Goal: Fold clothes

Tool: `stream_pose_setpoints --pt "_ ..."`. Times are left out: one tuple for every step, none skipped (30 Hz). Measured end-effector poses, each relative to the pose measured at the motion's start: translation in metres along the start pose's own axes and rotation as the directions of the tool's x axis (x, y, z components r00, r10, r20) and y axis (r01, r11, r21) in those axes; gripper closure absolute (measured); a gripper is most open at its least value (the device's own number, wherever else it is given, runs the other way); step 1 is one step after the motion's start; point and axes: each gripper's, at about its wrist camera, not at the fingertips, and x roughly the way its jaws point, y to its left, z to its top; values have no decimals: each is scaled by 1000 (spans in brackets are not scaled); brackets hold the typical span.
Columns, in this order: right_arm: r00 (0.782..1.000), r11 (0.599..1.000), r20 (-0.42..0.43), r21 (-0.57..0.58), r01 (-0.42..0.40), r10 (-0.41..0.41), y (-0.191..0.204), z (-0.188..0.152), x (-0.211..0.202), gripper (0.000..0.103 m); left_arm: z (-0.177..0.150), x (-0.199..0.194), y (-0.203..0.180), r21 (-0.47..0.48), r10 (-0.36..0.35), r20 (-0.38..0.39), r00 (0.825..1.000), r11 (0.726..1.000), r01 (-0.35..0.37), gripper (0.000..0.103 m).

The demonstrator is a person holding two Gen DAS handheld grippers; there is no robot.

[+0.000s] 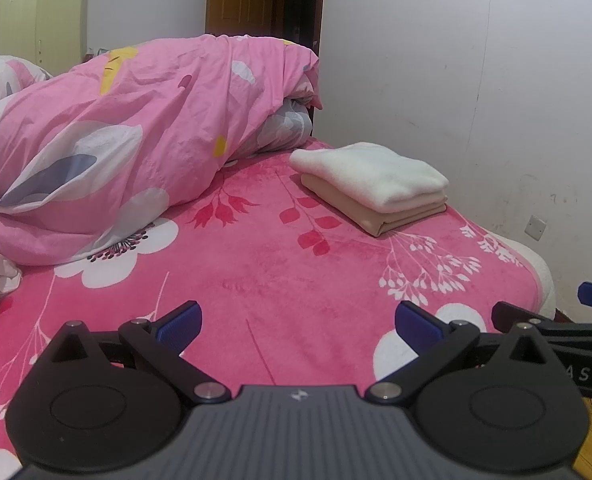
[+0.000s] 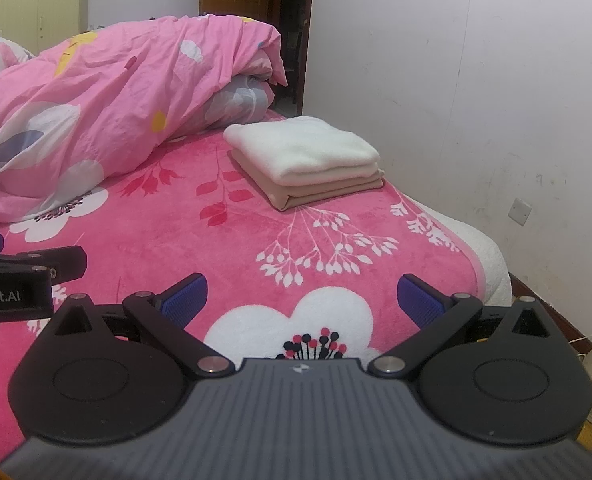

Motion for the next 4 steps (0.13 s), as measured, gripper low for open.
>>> stream_pose_setpoints --pt "1000 1000 0 0 0 0 0 0 0 1 0 0 0 0 0 0 1000 1000 0 0" --pt "1000 1000 0 0 0 0 0 0 0 1 0 0 1 -1 0 0 1000 1000 0 0" --pt "1000 1000 0 1 0 0 0 0 0 1 0 0 1 -2 0 -1 1000 1000 0 0" --pt "1000 1000 -1 1 0 0 0 0 0 1 0 0 1 -3 0 -1 1000 1000 0 0"
